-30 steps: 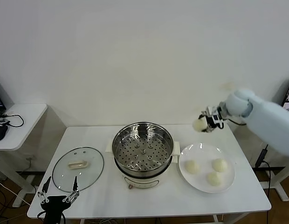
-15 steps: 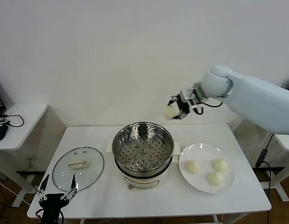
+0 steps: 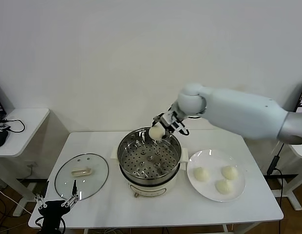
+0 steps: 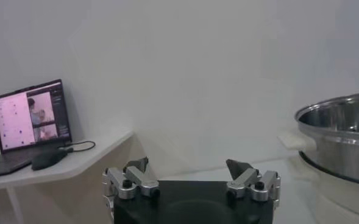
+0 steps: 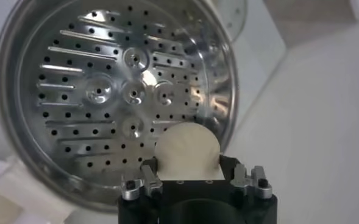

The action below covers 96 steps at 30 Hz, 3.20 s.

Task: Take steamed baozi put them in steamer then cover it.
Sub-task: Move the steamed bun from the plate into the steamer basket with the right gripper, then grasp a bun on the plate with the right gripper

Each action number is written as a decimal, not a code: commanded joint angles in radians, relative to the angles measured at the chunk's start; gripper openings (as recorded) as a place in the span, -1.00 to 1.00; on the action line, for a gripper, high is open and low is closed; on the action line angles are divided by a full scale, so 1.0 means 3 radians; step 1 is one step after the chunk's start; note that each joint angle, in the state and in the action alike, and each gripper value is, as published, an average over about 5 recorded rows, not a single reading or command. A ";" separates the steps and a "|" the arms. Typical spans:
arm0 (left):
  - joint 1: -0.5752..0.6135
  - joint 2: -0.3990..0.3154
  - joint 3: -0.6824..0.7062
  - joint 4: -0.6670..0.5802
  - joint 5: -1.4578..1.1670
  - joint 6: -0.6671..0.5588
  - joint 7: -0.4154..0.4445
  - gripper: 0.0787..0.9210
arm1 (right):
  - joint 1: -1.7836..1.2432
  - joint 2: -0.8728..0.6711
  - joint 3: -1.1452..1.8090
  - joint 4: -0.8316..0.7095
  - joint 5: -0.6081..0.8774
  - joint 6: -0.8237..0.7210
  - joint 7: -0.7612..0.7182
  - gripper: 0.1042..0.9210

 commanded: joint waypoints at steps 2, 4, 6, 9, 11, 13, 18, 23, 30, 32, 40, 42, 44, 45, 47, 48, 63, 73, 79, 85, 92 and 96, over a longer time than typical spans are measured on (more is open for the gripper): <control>0.0008 -0.0006 -0.0011 -0.0017 0.0000 0.0002 0.0002 0.77 | -0.0242 0.0352 -0.0090 -0.0357 -0.0725 0.0587 0.0112 0.31; 0.0015 -0.0012 -0.0023 -0.0027 -0.0003 0.0002 0.0002 0.77 | -0.0287 0.0393 -0.0068 -0.0424 -0.0854 0.0667 0.0138 0.31; 0.0018 -0.0015 -0.0033 -0.0028 -0.0004 0.0001 0.0001 0.77 | -0.0334 0.0438 -0.0040 -0.0506 -0.0958 0.0743 0.0167 0.31; 0.0016 -0.0023 -0.0038 -0.0022 -0.0004 -0.0002 -0.0001 0.77 | -0.0387 0.0503 -0.0008 -0.0611 -0.1063 0.0827 0.0207 0.31; 0.0013 -0.0031 -0.0034 -0.0020 -0.0002 -0.0002 0.0000 0.77 | -0.0410 0.0540 0.0006 -0.0669 -0.1142 0.0885 0.0237 0.31; 0.0011 -0.0037 -0.0029 -0.0019 0.0002 -0.0002 0.0002 0.77 | -0.0431 0.0574 0.0026 -0.0735 -0.1225 0.0948 0.0272 0.31; 0.0005 -0.0039 -0.0031 -0.0013 0.0003 -0.0002 0.0004 0.77 | -0.0457 0.0624 0.0066 -0.0851 -0.1312 0.1029 0.0325 0.31; -0.0004 -0.0042 -0.0020 -0.0011 0.0006 -0.0002 0.0007 0.77 | -0.0449 0.0616 0.0077 -0.0865 -0.1269 0.1062 0.0356 0.45; -0.0015 -0.0043 0.0005 -0.0019 0.0015 0.0004 0.0014 0.77 | -0.0208 0.0462 0.0039 -0.0572 -0.0623 0.0818 0.0120 0.75; -0.0014 -0.0040 0.0009 -0.0023 0.0017 0.0005 0.0015 0.77 | -0.0064 0.0369 0.0027 -0.0417 -0.0345 0.0627 0.0004 0.76; -0.0006 -0.0010 0.0038 -0.0051 0.0017 0.0010 0.0020 0.77 | 0.0502 -0.0334 -0.0011 0.0373 0.0478 -0.0385 -0.0379 0.76; -0.0008 0.0008 0.0039 -0.0062 0.0010 0.0013 0.0021 0.77 | 0.0598 -0.0569 -0.0014 0.0565 0.0573 -0.0636 -0.0399 0.76; -0.0011 0.0028 0.0036 -0.0077 -0.0017 0.0017 0.0015 0.77 | 0.0674 -0.0788 -0.0017 0.0755 0.0650 -0.0859 -0.0419 0.76; -0.0013 0.0040 0.0031 -0.0087 -0.0039 0.0022 0.0012 0.77 | 0.0709 -0.0908 -0.0022 0.0854 0.0688 -0.0968 -0.0425 0.76; -0.0016 0.0065 0.0018 -0.0103 -0.0085 0.0034 0.0006 0.77 | 0.0756 -0.1130 -0.0035 0.1016 0.0747 -0.1146 -0.0426 0.76; -0.0018 0.0080 0.0010 -0.0109 -0.0104 0.0043 0.0007 0.77 | 0.0765 -0.1269 -0.0044 0.1097 0.0772 -0.1239 -0.0419 0.76; -0.0091 0.0212 -0.0002 -0.0044 -0.0188 0.0093 0.0016 0.77 | -0.0274 -0.2211 0.0310 0.1308 0.0339 -0.1461 -0.0455 0.76; -0.0125 0.0182 -0.0023 -0.0004 -0.0191 0.0130 0.0030 0.77 | -0.1313 -0.1996 0.0960 0.1005 -0.0037 -0.1414 -0.0445 0.76; -0.0138 0.0171 -0.0034 0.0026 -0.0191 0.0149 0.0044 0.77 | -0.1655 -0.1744 0.1175 0.0705 -0.0180 -0.1381 -0.0430 0.76; -0.0137 0.0160 -0.0047 0.0044 -0.0192 0.0153 0.0048 0.77 | -0.1897 -0.1462 0.1288 0.0385 -0.0241 -0.1369 -0.0394 0.76; -0.0132 0.0157 -0.0071 0.0061 -0.0200 0.0155 0.0051 0.77 | -0.1956 -0.1245 0.1298 0.0215 -0.0281 -0.1346 -0.0397 0.76; -0.0136 0.0150 -0.0073 0.0087 -0.0200 0.0153 0.0051 0.77 | -0.1967 -0.1156 0.1296 0.0140 -0.0310 -0.1340 -0.0380 0.76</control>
